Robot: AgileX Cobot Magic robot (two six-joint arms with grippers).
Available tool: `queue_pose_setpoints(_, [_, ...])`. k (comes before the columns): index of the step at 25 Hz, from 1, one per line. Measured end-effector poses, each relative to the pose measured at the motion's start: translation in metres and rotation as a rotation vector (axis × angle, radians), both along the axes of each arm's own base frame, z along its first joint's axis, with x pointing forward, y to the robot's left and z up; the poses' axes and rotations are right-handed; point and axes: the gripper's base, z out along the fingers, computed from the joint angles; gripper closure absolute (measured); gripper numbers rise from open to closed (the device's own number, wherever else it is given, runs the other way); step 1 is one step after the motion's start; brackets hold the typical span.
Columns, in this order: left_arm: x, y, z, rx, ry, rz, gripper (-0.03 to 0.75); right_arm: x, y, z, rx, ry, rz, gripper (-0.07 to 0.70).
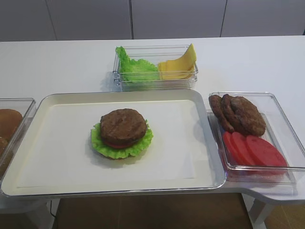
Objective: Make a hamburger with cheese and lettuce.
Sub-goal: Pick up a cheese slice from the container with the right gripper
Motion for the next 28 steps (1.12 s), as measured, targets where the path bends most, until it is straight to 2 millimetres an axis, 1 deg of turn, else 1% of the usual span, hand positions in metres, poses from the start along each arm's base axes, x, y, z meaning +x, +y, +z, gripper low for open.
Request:
queue_pose_setpoints(24, [0.0, 0.0, 0.0, 0.0, 0.0, 0.0, 0.357, 0.0, 0.0004, 0.0, 0.006, 0.001, 0.001, 0.288])
queue_pose_setpoints(28, [0.0, 0.0, 0.0, 0.0, 0.0, 0.0, 0.357, -0.0006, 0.0036, 0.0079, 0.058, -0.05, 0.014, 0.288])
